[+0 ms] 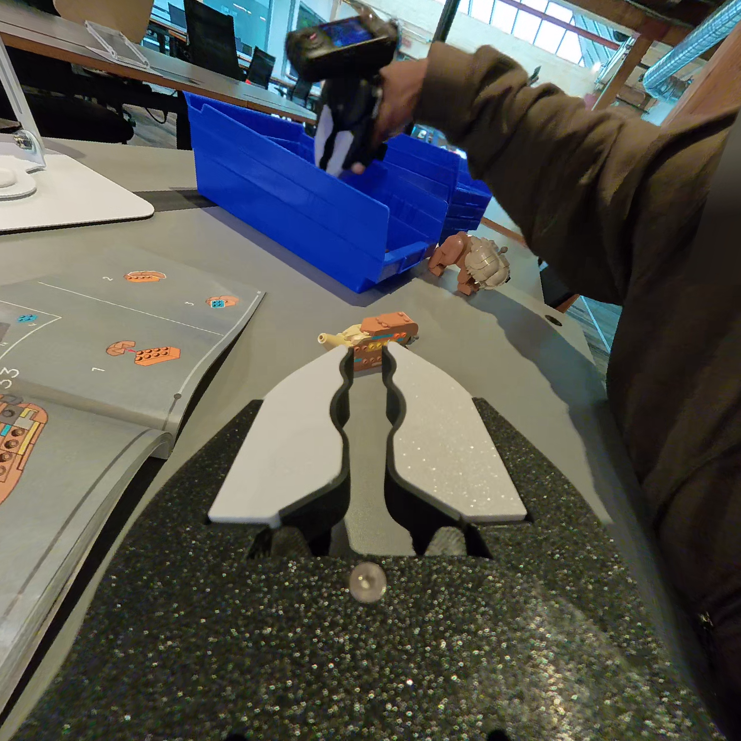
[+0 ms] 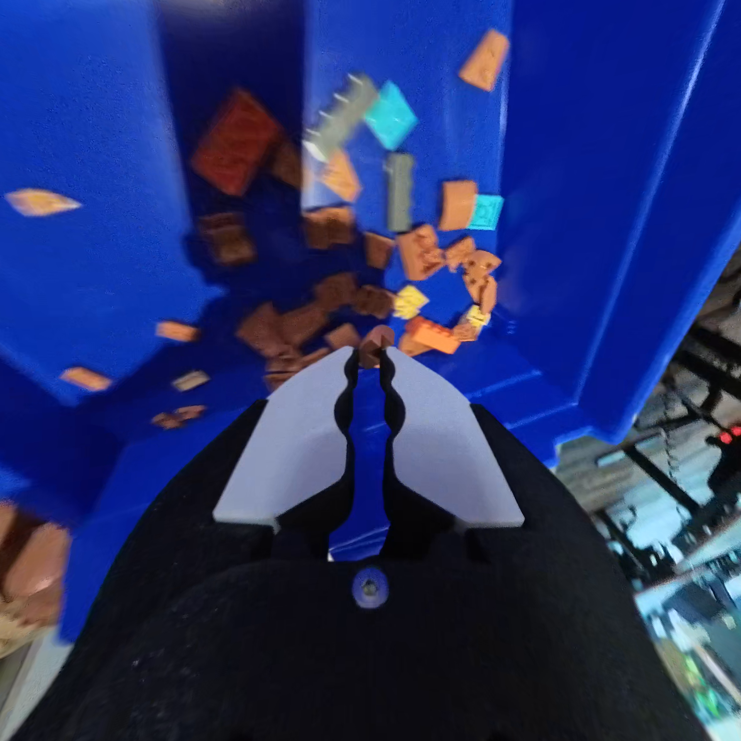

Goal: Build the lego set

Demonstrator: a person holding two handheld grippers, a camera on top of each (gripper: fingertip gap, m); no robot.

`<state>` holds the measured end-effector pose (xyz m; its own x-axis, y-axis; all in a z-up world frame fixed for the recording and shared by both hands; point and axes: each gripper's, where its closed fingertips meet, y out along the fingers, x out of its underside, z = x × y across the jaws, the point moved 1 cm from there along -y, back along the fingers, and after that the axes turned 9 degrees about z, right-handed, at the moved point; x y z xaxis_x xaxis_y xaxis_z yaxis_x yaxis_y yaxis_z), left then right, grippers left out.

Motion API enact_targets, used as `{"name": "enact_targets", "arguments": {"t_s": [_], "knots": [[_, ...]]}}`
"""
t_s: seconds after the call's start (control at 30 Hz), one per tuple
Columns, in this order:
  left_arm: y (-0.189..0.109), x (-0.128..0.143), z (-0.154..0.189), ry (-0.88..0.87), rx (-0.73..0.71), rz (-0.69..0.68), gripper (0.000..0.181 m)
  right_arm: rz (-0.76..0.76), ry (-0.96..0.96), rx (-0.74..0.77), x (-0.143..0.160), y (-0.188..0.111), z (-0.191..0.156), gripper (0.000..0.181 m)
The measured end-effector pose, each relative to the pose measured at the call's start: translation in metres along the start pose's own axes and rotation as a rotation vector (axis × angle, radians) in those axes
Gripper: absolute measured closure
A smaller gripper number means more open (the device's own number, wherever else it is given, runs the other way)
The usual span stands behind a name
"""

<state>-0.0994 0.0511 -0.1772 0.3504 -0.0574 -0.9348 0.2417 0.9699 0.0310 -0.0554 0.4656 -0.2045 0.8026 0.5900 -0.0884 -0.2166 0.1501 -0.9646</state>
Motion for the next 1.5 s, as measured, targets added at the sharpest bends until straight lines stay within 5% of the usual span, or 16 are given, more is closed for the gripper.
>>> {"name": "enact_targets", "arguments": {"t_s": [0.23,0.4,0.57,0.77,0.9,1.0,1.1,1.5], "knots": [[0.001,0.001,-0.001,-0.002,-0.003,-0.007,0.168,0.481,-0.188,-0.211,-0.081,-0.089,-0.193,0.171],[0.001,0.002,0.002,0.003,0.002,-0.008,0.168,0.48,-0.298,-0.338,-0.094,-0.055,-0.293,0.171],[0.001,0.002,0.003,0.006,0.002,-0.009,0.168,0.433,-0.253,-0.392,-0.084,-0.024,-0.312,0.163],[0.001,0.003,0.004,-0.001,0.006,-0.014,0.168,0.377,-0.264,-0.319,-0.06,-0.048,-0.265,0.146],[0.002,0.003,0.005,-0.01,0.009,-0.016,0.168,0.195,-0.236,-0.066,-0.022,-0.072,-0.147,0.151],[0.003,0.004,0.006,-0.01,0.015,-0.02,0.168,-0.021,-0.24,0.046,0.009,-0.058,-0.058,0.153],[0.003,0.004,0.006,-0.009,0.016,-0.019,0.168,-0.138,-0.276,0.011,0.021,-0.03,-0.01,0.154],[0.003,0.003,0.006,-0.017,0.02,-0.015,0.168,-0.468,-0.332,-0.163,0.037,0.03,0.012,0.169]]}}
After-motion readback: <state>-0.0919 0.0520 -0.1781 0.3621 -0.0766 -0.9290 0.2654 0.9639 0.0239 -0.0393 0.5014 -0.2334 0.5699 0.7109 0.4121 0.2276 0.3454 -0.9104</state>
